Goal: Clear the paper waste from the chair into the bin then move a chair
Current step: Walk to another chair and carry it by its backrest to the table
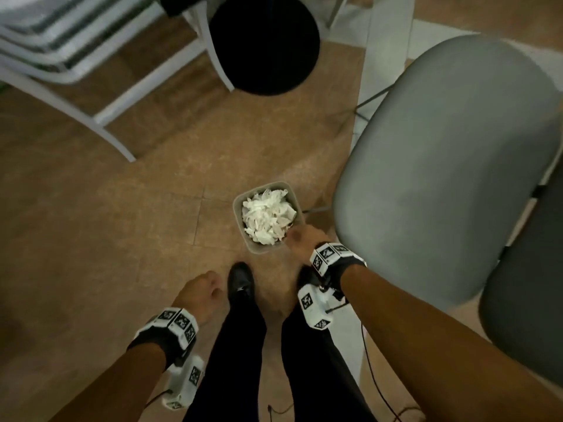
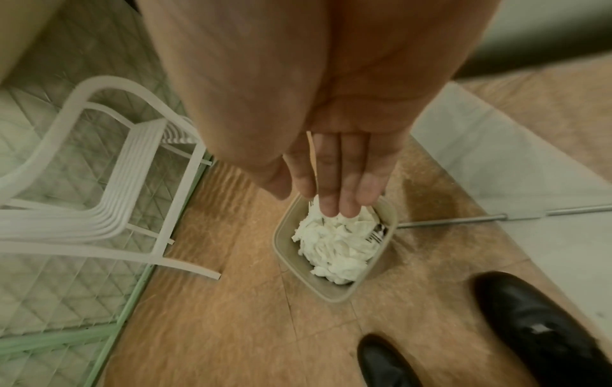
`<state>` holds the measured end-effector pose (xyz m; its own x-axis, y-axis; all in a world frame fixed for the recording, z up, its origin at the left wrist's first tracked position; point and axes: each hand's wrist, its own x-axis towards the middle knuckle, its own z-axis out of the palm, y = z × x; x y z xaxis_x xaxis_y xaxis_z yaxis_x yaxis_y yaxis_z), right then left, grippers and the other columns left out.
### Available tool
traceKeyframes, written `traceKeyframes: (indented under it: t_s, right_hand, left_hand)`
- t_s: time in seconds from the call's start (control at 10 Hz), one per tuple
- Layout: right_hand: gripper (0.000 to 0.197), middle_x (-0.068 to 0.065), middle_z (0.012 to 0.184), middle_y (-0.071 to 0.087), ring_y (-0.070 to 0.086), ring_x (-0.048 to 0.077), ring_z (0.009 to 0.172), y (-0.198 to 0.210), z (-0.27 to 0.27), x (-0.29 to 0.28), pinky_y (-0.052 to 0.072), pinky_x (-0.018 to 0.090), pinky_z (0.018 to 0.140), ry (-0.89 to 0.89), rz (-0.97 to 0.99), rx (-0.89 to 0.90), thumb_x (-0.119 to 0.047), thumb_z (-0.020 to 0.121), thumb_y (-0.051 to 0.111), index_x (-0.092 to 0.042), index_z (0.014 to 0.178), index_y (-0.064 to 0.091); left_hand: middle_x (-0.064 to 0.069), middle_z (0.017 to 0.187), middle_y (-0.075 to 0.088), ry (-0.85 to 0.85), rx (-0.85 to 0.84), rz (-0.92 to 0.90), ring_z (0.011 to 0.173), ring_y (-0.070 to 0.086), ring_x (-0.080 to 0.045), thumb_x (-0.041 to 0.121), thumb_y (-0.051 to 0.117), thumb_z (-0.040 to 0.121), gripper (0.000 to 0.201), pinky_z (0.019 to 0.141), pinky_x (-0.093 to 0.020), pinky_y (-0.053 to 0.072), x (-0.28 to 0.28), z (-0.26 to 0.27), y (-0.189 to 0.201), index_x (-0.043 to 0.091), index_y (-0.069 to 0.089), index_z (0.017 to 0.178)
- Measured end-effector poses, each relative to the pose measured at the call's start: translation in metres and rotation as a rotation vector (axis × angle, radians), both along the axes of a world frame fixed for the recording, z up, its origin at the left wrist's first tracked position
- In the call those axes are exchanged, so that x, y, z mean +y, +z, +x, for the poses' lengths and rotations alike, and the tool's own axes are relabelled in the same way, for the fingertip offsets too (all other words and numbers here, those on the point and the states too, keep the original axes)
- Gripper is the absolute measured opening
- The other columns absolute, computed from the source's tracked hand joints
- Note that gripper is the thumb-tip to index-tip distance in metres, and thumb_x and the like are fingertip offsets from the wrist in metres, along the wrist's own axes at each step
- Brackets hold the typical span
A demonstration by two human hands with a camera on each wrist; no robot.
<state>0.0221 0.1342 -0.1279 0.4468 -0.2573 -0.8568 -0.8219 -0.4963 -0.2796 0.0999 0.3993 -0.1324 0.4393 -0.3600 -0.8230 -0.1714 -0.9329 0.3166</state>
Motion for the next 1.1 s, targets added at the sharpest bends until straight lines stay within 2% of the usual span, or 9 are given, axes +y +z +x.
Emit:
traceKeyframes:
  t_s: [0.1, 0.3, 0.5, 0.6, 0.7, 0.8, 0.9, 1.0, 1.1]
  right_hand:
    - [0.048, 0.005, 0.122, 0.068, 0.063, 0.031, 0.118, 0.045, -0.061, -0.001, 0.046, 0.038, 0.103, -0.029, -0.017, -0.024, -0.046, 0.091, 0.034, -0.022, 0.113, 0.069]
    - [0.033, 0.006, 0.13, 0.067, 0.061, 0.03, 0.12, 0.141, -0.226, -0.004, 0.048, 0.031, 0.099, -0.205, -0.048, 0.227, -0.039, 0.096, 0.056, -0.026, 0.124, 0.066]
    - [0.032, 0.001, 0.129, 0.068, 0.063, 0.025, 0.119, 0.195, -0.359, 0.009, 0.048, 0.029, 0.097, -0.241, -0.066, 0.393, -0.039, 0.097, 0.053, -0.03, 0.125, 0.065]
    - [0.027, -0.003, 0.123, 0.07, 0.064, 0.02, 0.116, 0.21, -0.381, 0.025, 0.045, 0.026, 0.098, -0.305, -0.053, 0.388, -0.037, 0.097, 0.052, -0.031, 0.12, 0.065]
    - [0.013, -0.002, 0.109, 0.073, 0.069, 0.022, 0.104, 0.204, -0.401, 0.048, 0.052, 0.029, 0.094, -0.384, -0.005, 0.332, -0.035, 0.095, 0.056, -0.032, 0.105, 0.065]
    - [0.011, 0.004, 0.092, 0.076, 0.073, 0.03, 0.09, 0.189, -0.413, 0.082, 0.058, 0.043, 0.087, -0.599, -0.026, 0.21, -0.025, 0.093, 0.061, -0.03, 0.087, 0.068]
    - [0.015, 0.019, 0.085, 0.066, 0.06, 0.026, 0.067, 0.222, -0.377, 0.13, 0.054, 0.026, 0.06, -0.906, -0.063, 0.099, 0.001, 0.097, 0.053, 0.0, 0.098, 0.068]
    - [0.015, 0.022, 0.083, 0.059, 0.051, 0.023, 0.062, 0.23, -0.369, 0.177, 0.044, 0.012, 0.044, -1.078, -0.055, 0.05, 0.01, 0.098, 0.046, 0.012, 0.101, 0.061]
    - [0.017, 0.013, 0.082, 0.068, 0.06, 0.017, 0.062, 0.223, -0.385, 0.232, 0.049, 0.022, 0.058, -1.171, 0.002, 0.072, -0.005, 0.1, 0.051, -0.004, 0.101, 0.068]
  left_hand:
    - [-0.003, 0.109, 0.067, 0.078, 0.045, 0.064, 0.102, 0.064, -0.023, 0.015, 0.054, 0.094, 0.021, 0.091, -0.028, 0.048, 0.052, -0.019, 0.055, 0.016, 0.061, 0.113]
    - [-0.008, 0.105, 0.066, 0.179, 0.025, 0.228, 0.098, 0.06, -0.026, 0.009, 0.062, 0.09, 0.017, 0.088, -0.03, 0.042, 0.162, -0.067, 0.144, 0.008, 0.066, 0.106]
    - [-0.016, 0.09, 0.072, 0.318, 0.013, 0.277, 0.086, 0.069, -0.036, 0.025, 0.063, 0.072, 0.018, 0.087, -0.045, 0.052, 0.246, -0.089, 0.148, 0.013, 0.069, 0.084]
    - [-0.018, 0.087, 0.071, 0.363, -0.053, 0.202, 0.079, 0.067, -0.035, 0.012, 0.066, 0.078, 0.004, 0.084, -0.046, 0.054, 0.224, -0.082, 0.18, 0.012, 0.068, 0.081]
    - [-0.018, 0.088, 0.067, 0.321, -0.064, 0.179, 0.08, 0.064, -0.033, -0.006, 0.061, 0.088, 0.016, 0.077, -0.041, 0.053, 0.22, -0.073, 0.196, 0.01, 0.065, 0.087]
    - [-0.02, 0.086, 0.068, 0.353, -0.041, 0.149, 0.07, 0.066, -0.031, -0.003, 0.063, 0.084, 0.015, 0.077, -0.048, 0.058, 0.226, -0.047, 0.174, 0.009, 0.068, 0.077]
    - [-0.02, 0.08, 0.068, 0.351, 0.015, 0.111, 0.068, 0.066, -0.033, 0.009, 0.061, 0.08, 0.009, 0.076, -0.049, 0.057, 0.208, -0.014, 0.174, 0.002, 0.066, 0.082]
    - [-0.022, 0.08, 0.067, 0.313, 0.012, 0.063, 0.067, 0.064, -0.033, 0.001, 0.056, 0.09, 0.007, 0.059, -0.032, 0.048, 0.191, 0.013, 0.194, -0.001, 0.063, 0.089]
    - [-0.023, 0.091, 0.067, 0.242, -0.002, 0.08, 0.075, 0.064, -0.032, 0.0, 0.052, 0.095, 0.012, 0.056, -0.028, 0.042, 0.195, 0.039, 0.199, 0.003, 0.062, 0.087]
